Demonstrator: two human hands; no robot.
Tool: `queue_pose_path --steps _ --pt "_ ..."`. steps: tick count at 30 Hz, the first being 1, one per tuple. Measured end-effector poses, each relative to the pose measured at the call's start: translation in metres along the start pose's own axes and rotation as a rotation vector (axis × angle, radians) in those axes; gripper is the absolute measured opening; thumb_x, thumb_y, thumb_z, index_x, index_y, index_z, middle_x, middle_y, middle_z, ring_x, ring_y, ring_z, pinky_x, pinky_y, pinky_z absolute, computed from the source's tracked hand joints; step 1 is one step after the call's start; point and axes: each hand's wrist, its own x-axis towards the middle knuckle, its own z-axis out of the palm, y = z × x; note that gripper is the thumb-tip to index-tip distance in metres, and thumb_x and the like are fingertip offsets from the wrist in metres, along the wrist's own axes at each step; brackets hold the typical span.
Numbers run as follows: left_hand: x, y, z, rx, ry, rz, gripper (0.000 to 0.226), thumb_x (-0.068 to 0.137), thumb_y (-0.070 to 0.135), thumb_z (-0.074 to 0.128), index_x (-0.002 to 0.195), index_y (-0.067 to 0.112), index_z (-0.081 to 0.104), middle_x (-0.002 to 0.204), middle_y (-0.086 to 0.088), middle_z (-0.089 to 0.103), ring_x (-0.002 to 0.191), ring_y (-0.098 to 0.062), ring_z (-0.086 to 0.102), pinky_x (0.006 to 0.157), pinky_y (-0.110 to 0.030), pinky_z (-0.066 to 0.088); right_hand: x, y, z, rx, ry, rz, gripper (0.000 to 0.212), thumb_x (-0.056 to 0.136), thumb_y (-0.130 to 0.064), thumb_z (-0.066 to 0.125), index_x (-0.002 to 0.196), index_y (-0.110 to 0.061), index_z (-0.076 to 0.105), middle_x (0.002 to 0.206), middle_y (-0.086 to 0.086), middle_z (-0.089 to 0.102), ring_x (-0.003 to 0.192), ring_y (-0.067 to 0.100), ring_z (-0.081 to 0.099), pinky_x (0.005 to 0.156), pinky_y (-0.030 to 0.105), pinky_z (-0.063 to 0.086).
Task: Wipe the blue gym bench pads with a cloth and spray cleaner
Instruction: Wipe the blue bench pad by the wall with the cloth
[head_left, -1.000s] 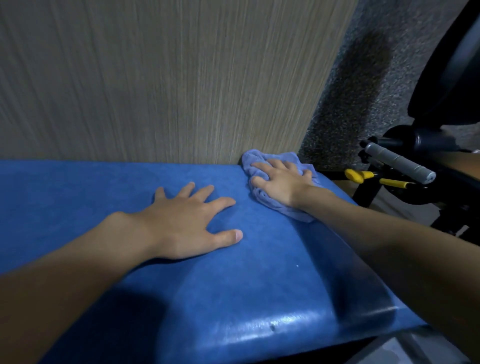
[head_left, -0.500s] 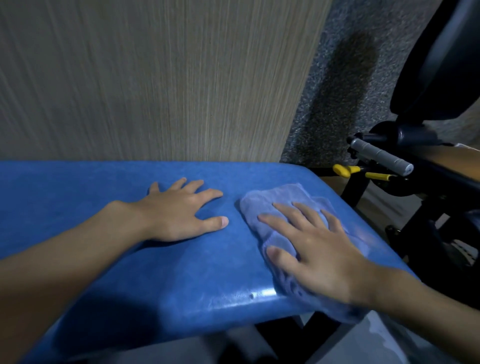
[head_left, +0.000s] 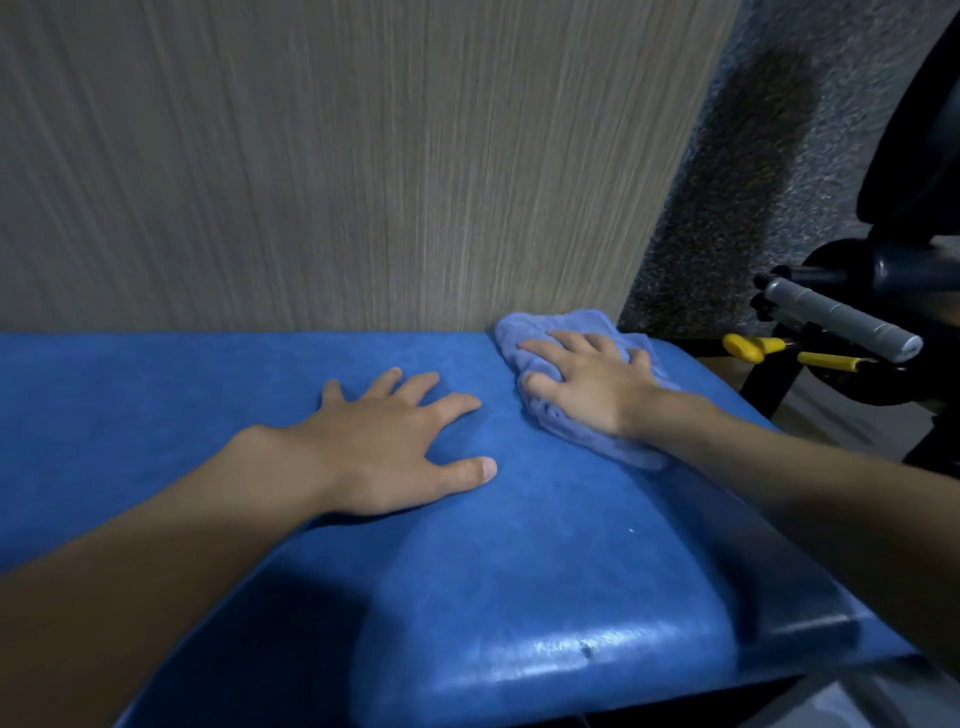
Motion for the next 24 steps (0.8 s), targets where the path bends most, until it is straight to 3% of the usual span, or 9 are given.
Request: queue_pose_path --steps 7,10,14,18,24 --pt "0.003 0.000 -0.001 -0.025 -0.003 0.004 0.075 0.081 0.087 0.026 0.148 0.056 0.010 0.166 0.010 0.001 0.154 -0.020 -0.004 0.115 -0.065 0.008 0.011 -0.005 0.004 0.024 -0.004 0.044 0.052 0.093 -0.057 0.022 0.143 -0.045 0.030 0.154 -0.010 0.028 0.143 0.023 0.019 0.107 0.060 0.015" --pt "0.004 0.000 0.000 -0.014 0.010 0.006 0.075 0.082 0.087 0.026 0.148 0.056 0.010 0.165 0.010 0.003 0.153 -0.020 -0.001 0.114 -0.066 0.009 -0.031 -0.006 0.005 0.030 0.008 -0.003 0.056 0.091 -0.062 0.018 0.145 -0.048 0.025 0.158 -0.013 0.023 0.146 0.022 0.015 0.110 0.061 0.011" --pt "0.002 0.000 0.000 -0.035 0.017 -0.002 0.075 0.082 0.086 0.026 0.149 0.055 0.011 0.165 0.010 0.003 0.153 -0.019 0.000 0.114 -0.066 0.008 -0.114 -0.007 0.000 0.010 -0.017 -0.082 0.083 0.069 -0.076 -0.003 0.147 -0.053 0.013 0.162 -0.019 0.007 0.150 0.015 0.001 0.117 0.056 0.005" --pt "-0.002 0.000 -0.001 -0.059 0.015 -0.008 0.074 0.083 0.084 0.026 0.149 0.054 0.014 0.166 0.010 0.005 0.153 -0.017 0.000 0.116 -0.066 0.007 -0.169 -0.003 -0.003 -0.068 -0.056 -0.128 0.087 0.064 -0.083 -0.010 0.147 -0.056 -0.001 0.160 -0.025 -0.007 0.149 0.010 -0.010 0.119 0.051 0.000" --pt "-0.006 -0.003 -0.011 -0.056 0.031 -0.037 0.073 0.085 0.082 0.028 0.151 0.053 0.014 0.166 0.008 0.004 0.153 -0.018 0.004 0.117 -0.063 0.009 -0.135 -0.008 -0.005 -0.030 -0.033 -0.110 0.082 0.067 -0.075 -0.003 0.146 -0.056 0.009 0.160 -0.023 0.004 0.148 0.010 0.001 0.117 0.051 0.006"
